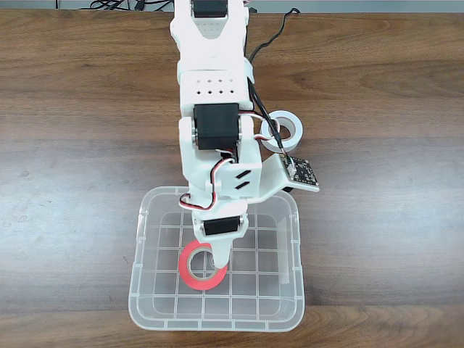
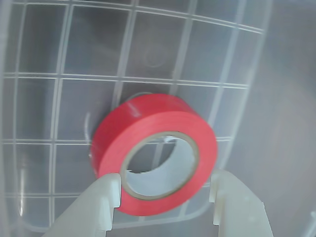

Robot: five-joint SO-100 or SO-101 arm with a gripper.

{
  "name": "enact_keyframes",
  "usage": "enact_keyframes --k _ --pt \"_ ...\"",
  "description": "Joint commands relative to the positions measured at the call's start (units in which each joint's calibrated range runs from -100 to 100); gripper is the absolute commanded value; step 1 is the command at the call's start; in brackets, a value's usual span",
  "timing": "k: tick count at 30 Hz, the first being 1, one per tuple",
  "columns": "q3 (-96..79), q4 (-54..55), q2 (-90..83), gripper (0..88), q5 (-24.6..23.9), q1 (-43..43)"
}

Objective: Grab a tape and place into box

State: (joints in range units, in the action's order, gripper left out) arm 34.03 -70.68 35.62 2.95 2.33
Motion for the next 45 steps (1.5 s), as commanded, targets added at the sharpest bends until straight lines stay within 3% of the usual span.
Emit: enact_keyframes --k 1,10,16,24,36,45 --pt "6.40 -0.13 -9.72 17.5 -0.37 -0.57" --pt "6.40 -12.11 -24.12 16.6 -2.37 -0.28" --pt "6.23 -24.61 -34.98 1.4 -2.90 0.30" --pt "1.41 -29.32 -51.07 1.3 -2.37 0.23" --pt "-47.38 -26.15 -85.50 1.3 -0.47 0.30" --pt "-94.25 -0.73 -101.67 1.3 0.06 0.30"
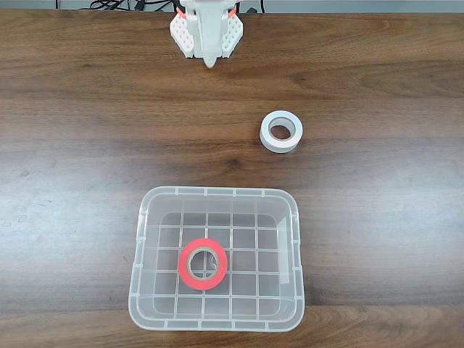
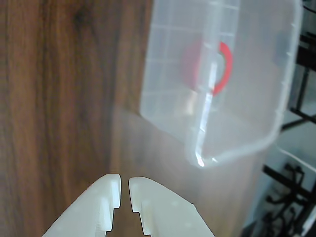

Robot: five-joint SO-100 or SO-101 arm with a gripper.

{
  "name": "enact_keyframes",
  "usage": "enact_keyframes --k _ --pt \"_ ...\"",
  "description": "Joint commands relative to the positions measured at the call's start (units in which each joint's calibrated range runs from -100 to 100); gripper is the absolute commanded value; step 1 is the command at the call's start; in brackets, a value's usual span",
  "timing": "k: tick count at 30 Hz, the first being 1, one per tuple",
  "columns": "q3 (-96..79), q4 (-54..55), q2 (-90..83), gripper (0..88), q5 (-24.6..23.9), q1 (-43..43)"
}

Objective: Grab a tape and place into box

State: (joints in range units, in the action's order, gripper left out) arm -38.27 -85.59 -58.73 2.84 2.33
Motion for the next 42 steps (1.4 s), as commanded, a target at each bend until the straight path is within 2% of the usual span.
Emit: enact_keyframes --k 1,4,8,15,20,42 --pt "-27.13 17.27 -9.41 1.3 0.16 0.30" --pt "-39.39 22.92 -16.17 1.3 0.16 0.30" --pt "-48.15 23.18 -26.63 1.3 -0.26 0.08" --pt "-56.56 16.24 -39.99 1.3 -0.42 -0.50" --pt "-57.18 15.82 -40.23 1.3 -5.06 -0.43" --pt "-57.53 15.73 -40.15 1.4 -5.06 -0.43"
